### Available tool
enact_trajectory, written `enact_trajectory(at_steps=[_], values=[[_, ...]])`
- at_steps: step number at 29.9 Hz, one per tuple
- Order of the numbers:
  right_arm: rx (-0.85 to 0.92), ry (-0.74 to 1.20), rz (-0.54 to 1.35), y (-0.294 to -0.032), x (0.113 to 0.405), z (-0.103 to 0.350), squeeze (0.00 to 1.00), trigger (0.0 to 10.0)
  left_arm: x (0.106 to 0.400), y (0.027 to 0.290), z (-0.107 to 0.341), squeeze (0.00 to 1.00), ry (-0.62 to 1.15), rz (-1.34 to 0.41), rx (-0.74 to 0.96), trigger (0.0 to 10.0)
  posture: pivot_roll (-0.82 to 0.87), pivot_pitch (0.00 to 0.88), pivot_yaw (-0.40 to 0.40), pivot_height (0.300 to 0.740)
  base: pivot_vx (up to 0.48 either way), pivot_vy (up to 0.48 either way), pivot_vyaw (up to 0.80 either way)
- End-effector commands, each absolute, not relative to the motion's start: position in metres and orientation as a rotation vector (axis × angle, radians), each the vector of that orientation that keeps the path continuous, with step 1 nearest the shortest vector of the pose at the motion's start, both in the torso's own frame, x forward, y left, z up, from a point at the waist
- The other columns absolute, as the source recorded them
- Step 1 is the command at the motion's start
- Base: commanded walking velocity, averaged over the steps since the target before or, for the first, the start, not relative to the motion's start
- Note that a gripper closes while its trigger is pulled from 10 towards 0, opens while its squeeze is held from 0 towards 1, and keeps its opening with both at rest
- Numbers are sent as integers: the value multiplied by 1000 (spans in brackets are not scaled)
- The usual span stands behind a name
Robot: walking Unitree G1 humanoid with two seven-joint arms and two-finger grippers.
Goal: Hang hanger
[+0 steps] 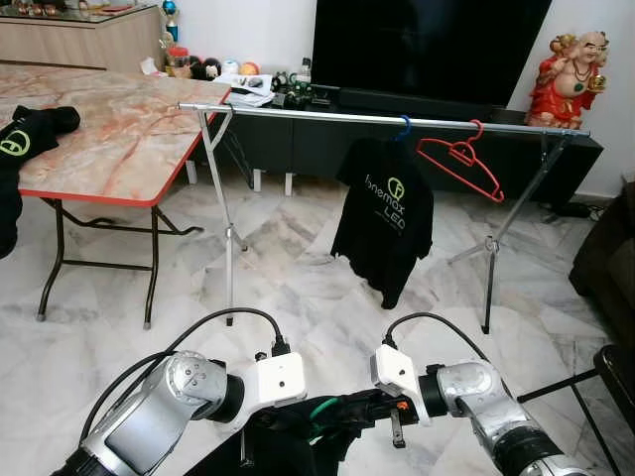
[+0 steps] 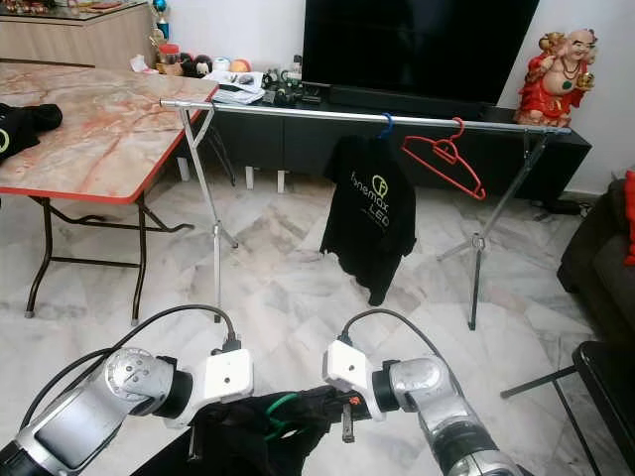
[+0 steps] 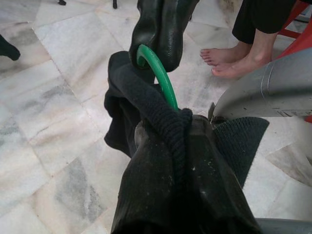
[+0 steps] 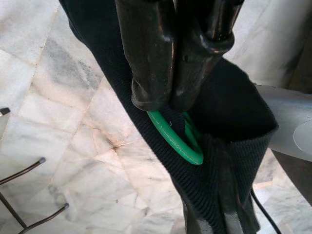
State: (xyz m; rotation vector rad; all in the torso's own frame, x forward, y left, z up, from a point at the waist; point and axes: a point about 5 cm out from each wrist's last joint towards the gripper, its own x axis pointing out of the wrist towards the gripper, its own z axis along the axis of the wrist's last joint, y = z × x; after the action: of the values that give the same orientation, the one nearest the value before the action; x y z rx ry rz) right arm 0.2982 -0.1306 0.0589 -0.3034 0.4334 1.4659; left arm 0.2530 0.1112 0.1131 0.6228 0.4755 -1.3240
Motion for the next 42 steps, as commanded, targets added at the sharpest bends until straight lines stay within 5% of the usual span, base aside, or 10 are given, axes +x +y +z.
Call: enact_trajectory(at_steps=[1, 28, 29, 30, 32, 33, 42], values=[[-306, 400, 1456, -128, 303, 64, 0, 0, 253, 103, 120, 0, 439, -1355, 627, 10000, 152, 0, -108, 740, 0, 0, 0], [-347, 413, 1258, -163, 309, 65, 0, 0, 263, 127, 108, 0, 482, -1226, 740, 10000, 141, 0, -102, 740, 0, 0, 0], [-346, 415, 1267, -162, 309, 64, 0, 8431, 263, 126, 110, 0, 475, -1234, 732, 10000, 144, 0, -100, 740, 0, 0, 0], [-335, 420, 1281, -161, 308, 64, 0, 10000, 263, 125, 111, 0, 472, -1237, 732, 10000, 144, 0, -100, 740, 0, 0, 0], [-307, 429, 1320, -158, 306, 63, 0, 10000, 263, 125, 112, 0, 471, -1238, 733, 10000, 145, 0, -99, 740, 0, 0, 0], [-286, 432, 1346, -155, 305, 64, 1000, 10000, 263, 125, 112, 0, 470, -1239, 734, 10000, 145, 0, -99, 740, 0, 0, 0], [-249, 463, 1522, -143, 296, 63, 1000, 10000, 269, 112, 122, 0, 415, -1252, 671, 10000, 147, 0, -100, 740, 0, 0, 0]])
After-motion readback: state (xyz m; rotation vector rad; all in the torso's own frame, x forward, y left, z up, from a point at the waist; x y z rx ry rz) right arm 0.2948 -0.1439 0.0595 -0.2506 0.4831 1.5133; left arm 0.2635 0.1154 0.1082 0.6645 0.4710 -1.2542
